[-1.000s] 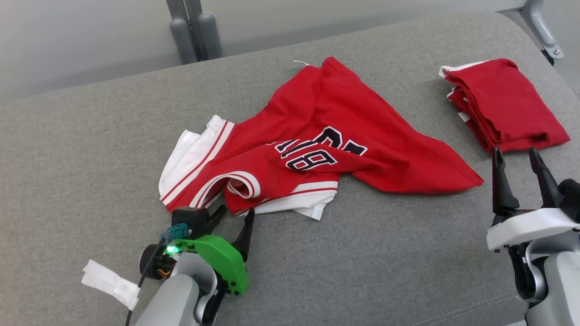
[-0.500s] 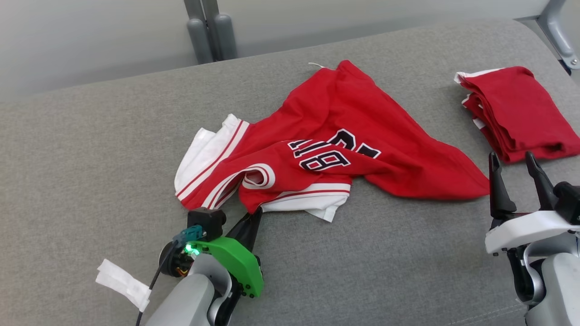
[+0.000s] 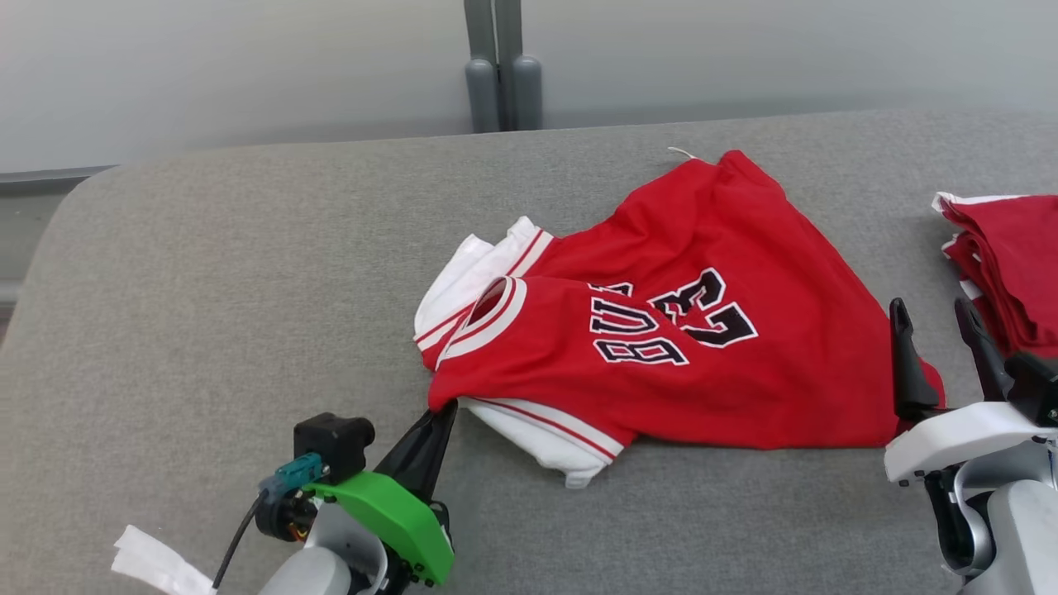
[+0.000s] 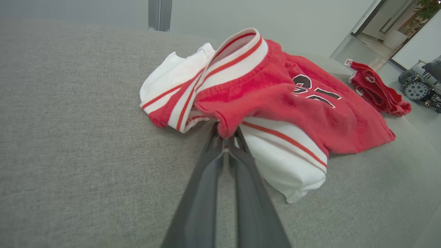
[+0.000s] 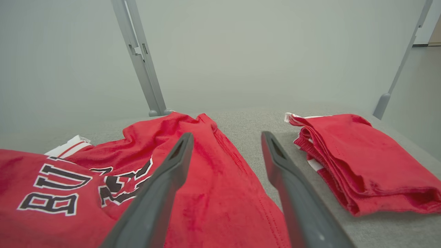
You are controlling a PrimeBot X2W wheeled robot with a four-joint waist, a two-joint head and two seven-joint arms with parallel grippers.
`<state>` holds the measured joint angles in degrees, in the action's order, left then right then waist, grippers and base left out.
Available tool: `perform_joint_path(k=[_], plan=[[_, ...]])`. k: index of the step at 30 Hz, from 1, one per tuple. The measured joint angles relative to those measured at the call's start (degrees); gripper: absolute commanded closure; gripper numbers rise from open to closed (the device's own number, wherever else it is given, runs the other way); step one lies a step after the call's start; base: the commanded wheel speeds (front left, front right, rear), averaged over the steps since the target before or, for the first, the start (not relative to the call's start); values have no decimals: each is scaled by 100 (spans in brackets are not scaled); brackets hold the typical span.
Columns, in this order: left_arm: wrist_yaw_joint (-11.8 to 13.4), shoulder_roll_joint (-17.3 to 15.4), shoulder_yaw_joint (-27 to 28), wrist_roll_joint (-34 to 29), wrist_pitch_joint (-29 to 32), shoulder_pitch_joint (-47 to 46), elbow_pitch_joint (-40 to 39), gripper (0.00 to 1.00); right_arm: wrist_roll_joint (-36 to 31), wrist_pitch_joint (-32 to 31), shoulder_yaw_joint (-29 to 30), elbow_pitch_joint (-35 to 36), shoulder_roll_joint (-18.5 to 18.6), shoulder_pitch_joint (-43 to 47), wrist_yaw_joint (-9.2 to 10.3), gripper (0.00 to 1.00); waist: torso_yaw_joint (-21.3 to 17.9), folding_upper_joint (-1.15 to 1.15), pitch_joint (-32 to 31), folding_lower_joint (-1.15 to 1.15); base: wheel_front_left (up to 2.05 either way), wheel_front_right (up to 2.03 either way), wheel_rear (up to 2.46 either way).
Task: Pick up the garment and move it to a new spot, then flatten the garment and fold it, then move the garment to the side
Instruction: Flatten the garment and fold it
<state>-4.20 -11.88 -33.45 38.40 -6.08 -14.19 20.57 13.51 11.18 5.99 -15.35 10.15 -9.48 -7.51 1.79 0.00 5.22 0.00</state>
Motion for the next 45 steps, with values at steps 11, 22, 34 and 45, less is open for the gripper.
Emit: perform_joint_path(k=[11, 22, 34, 45], plan=[[775, -789, 123, 47, 781, 1072, -2249, 100, 30, -60, 85, 78, 24, 101, 0, 0, 428, 0, -71, 0, 0, 0, 0], [682, -553, -75, 93, 1002, 668, -2203, 100, 42, -125, -75, 16, -24, 74, 0, 0, 104, 0, -92, 0, 0, 0, 0], [109, 164, -334, 177, 791, -344, -178, 100, 64, -94, -162, -148, -20, -21, 1, 0, -384, 0, -7, 0, 0, 0, 0], [-270, 814, -1099, 185, 68, -787, 1481, 0, 97, -64, -274, -294, -10, -114, 1, 0, -367, 0, -19, 0, 0, 0, 0]])
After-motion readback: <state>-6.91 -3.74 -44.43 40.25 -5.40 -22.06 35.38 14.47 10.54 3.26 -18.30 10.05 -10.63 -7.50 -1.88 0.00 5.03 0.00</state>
